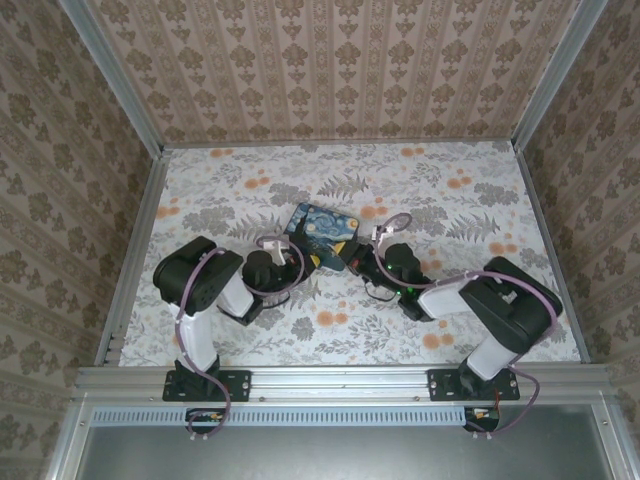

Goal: Unlock a padlock with a key

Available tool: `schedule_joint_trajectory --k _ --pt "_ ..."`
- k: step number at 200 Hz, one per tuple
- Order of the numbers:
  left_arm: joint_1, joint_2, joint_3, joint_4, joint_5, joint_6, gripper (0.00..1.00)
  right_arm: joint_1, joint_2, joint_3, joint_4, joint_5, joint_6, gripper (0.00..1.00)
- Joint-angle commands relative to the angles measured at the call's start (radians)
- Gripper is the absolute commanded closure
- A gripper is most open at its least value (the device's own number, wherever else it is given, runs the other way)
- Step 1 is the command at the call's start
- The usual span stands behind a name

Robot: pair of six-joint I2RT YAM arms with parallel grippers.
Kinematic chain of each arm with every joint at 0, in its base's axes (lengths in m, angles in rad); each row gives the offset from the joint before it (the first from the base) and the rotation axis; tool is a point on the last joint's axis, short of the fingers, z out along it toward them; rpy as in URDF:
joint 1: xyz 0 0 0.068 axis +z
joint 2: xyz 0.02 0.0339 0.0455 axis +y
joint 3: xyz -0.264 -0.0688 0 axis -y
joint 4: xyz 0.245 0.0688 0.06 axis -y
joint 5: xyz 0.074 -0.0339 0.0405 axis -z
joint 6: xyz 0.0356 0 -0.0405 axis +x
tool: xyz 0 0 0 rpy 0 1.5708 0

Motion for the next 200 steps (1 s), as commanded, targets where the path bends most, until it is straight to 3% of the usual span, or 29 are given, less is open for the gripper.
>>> schedule_joint_trajectory --k 1,60,138,200 --pt "0.009 -0.025 0.010 -0.055 0.052 -0.096 1.00 0.028 -0.059 -0.058 -0.049 -0.005 -0.037 1.00" --pt "0.015 -0.118 0.007 -0.064 0.103 -0.174 1.00 0.095 -0.076 -0.155 -0.003 0.057 -0.012 1.00" --pt "0.014 -0.191 0.014 -0.061 0.139 -0.245 1.00 0.154 0.102 -0.177 0.212 0.179 0.081 1.00" --pt "0.001 -0.205 0.016 -0.060 0.135 -0.271 1.00 0.183 0.102 -0.164 0.207 0.276 0.119 1.00"
